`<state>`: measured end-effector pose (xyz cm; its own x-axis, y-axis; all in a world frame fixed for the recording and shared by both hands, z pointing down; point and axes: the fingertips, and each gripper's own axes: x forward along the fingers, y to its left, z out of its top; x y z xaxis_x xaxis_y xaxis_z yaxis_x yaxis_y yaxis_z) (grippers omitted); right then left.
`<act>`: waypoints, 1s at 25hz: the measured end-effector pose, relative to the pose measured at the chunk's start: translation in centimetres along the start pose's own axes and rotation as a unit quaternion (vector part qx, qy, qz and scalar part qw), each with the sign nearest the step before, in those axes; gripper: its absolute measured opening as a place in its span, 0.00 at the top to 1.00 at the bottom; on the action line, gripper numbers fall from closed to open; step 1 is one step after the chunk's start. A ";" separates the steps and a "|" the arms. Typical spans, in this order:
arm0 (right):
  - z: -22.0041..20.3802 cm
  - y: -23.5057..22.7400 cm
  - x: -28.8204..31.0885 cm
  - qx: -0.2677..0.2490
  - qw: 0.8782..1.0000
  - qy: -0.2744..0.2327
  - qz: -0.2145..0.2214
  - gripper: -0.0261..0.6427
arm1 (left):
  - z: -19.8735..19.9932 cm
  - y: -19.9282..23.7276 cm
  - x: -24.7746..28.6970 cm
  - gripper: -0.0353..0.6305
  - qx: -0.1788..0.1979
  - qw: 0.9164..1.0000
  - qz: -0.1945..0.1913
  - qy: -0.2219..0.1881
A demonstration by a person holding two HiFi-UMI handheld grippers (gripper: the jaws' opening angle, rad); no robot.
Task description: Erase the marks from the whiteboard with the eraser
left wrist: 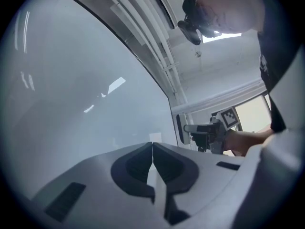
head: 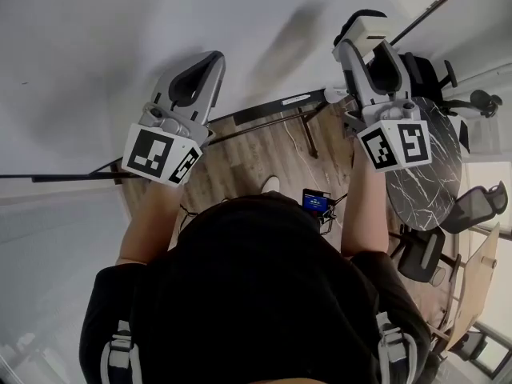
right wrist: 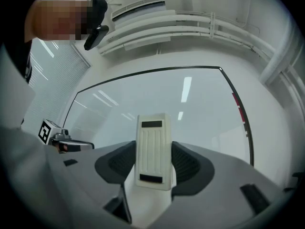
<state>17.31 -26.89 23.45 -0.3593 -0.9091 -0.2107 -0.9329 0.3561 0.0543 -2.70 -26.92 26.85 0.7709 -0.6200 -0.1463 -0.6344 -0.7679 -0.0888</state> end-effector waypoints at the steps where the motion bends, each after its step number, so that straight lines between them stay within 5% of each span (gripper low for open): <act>1: -0.4 0.8 -0.2 0.002 1.000 0.006 0.013 0.61 | -0.1 0.1 -0.4 0.94 0.001 1.000 0.000 0.001; 8: -3.9 6.3 -2.6 0.008 0.997 0.037 0.073 0.61 | -1.8 -1.3 -3.0 0.94 0.000 1.000 -0.024 0.010; 25: -11.2 11.4 -9.3 0.042 0.994 0.068 0.077 0.61 | -7.4 -7.3 -5.7 0.94 -0.037 0.993 -0.099 0.051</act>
<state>9.73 -16.75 36.94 -0.5039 -0.8608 -0.0719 -0.8627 0.5056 -0.0067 -2.06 -18.96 35.66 0.8840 -0.4665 -0.0317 -0.4673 -0.8835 -0.0321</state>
